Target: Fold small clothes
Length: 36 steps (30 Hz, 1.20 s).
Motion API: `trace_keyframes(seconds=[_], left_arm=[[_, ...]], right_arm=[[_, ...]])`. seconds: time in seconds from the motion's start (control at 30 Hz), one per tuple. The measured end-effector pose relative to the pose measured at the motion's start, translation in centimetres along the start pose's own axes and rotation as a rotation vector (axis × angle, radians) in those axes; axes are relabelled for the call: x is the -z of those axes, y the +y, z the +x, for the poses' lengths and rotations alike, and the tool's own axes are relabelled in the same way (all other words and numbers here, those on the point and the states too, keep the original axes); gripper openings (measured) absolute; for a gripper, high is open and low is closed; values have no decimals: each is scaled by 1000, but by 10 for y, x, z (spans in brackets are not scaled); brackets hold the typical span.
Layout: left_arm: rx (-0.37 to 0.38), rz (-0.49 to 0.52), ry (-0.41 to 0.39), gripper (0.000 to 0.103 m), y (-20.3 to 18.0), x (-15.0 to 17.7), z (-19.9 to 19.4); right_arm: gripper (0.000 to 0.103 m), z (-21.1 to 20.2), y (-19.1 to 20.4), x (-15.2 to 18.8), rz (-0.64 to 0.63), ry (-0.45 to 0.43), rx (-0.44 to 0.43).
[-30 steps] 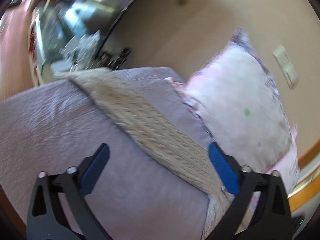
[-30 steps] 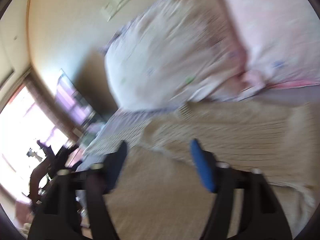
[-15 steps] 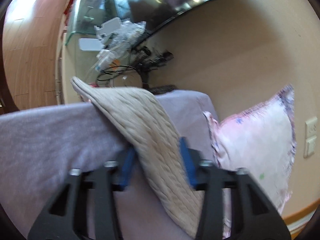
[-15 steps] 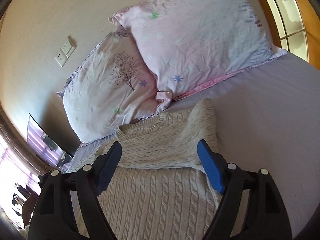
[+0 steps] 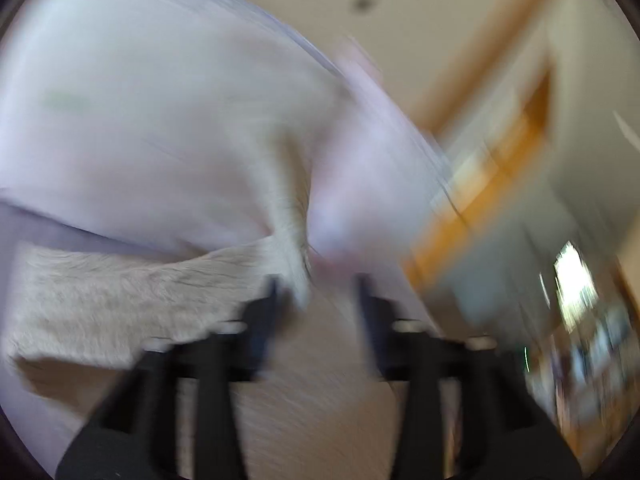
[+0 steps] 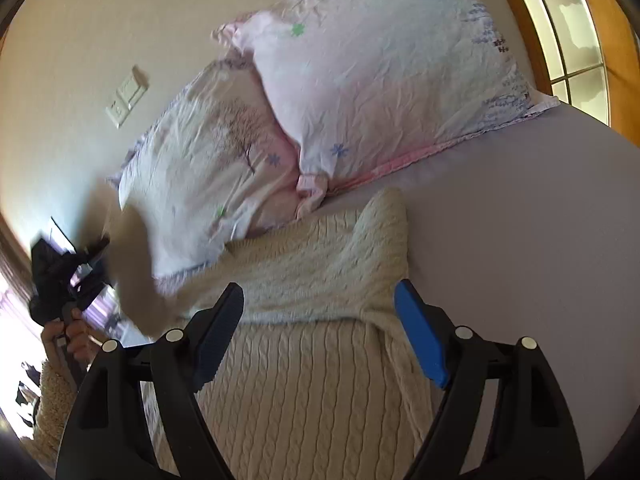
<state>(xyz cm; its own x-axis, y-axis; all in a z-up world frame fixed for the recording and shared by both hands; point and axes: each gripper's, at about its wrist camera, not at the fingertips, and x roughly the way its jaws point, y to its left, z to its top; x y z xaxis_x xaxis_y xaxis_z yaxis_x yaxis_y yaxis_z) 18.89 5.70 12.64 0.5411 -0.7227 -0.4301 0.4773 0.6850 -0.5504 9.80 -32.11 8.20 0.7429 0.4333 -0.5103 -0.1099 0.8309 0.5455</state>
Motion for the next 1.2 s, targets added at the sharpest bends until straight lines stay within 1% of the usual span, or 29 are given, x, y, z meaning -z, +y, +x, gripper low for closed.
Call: trace_keyframes(seconds=[0.03,0.1,0.13,0.17,0.2,0.23,0.27,0.3,0.33,0.37,0.4,0.43,0.47,0.5,0.53,0.6,0.67,0.73,0.8,0.87,0.9,0.93,0.97,1.0,1.03,1.07,1.13,1.17,1.2], left_arm=[[19,52,73,55,-19,14,16],[28,101,136,57,-33,36,19],[12,110,138,64,-34,50,6],[-6,111,129,72,-31,58,-6],[-36,112,111,73,-26,65,-24],[-96,119,89,74,-20,78,-50],[-139,119,81,74,-16,85,-66],[-183,110,76,75,-9,94,-86],[-203,89,76,75,-2,105,-104],[-199,38,82,75,9,124,-130],[-182,8,86,75,16,132,-141],[-157,-25,92,75,26,144,-154],[-131,-63,103,78,34,162,-169],[-124,-91,111,79,39,177,-180],[-126,-119,120,80,44,190,-187],[-125,-178,147,80,51,219,-196],[-123,-222,166,80,57,243,-197],[-125,-244,205,80,61,259,-183],[-130,-246,238,80,62,264,-169],[-117,-265,239,79,65,269,-162],[-110,-286,231,79,68,271,-159],[-106,-300,225,75,69,273,-160],[-98,-322,217,68,73,274,-156],[-88,-343,213,63,75,274,-153],[-78,-367,213,50,78,275,-149],[-73,-383,216,30,80,275,-144],[-59,-430,217,8,82,273,-139],[-56,-457,212,8,82,271,-139],[-51,-459,204,7,78,266,-140]], right_arm=[[79,-7,-1,3,-5,13,-21],[81,-22,-4,9,-32,21,-40],[85,-34,-6,14,-56,28,-49],[86,-43,-10,20,-71,39,-61],[87,-50,-14,24,-77,51,-73],[87,-60,-22,32,-72,77,-99],[87,-66,-28,37,-62,96,-118],[87,-72,-34,44,-51,121,-144],[87,-79,-45,56,-25,166,-191],[87,-83,-49,62,-10,195,-213],[87,-87,-56,76,7,255,-260],[87,-89,-58,86,8,288,-279],[87,-91,-61,99,6,333,-287],[87,-91,-63,108,5,363,-287],[87,-89,-67,122,14,413,-281],[87,-80,-74,141,57,466,-280],[87,-72,-80,150,105,471,-319],[85,-60,-87,157,172,458,-375],[80,-51,-88,162,191,463,-396],[76,-44,-86,168,196,469,-412],[66,-42,-85,169,198,467,-431],[52,-40,-83,171,199,465,-455],[44,-39,-82,170,196,464,-466],[27,-38,-78,172,180,461,-482],[12,-37,-78,171,173,461,-490],[9,-37,-75,169,161,456,-495],[8,-45,-68,165,136,434,-522],[8,-50,-64,160,125,418,-535],[8,-55,-60,153,114,400,-549]])
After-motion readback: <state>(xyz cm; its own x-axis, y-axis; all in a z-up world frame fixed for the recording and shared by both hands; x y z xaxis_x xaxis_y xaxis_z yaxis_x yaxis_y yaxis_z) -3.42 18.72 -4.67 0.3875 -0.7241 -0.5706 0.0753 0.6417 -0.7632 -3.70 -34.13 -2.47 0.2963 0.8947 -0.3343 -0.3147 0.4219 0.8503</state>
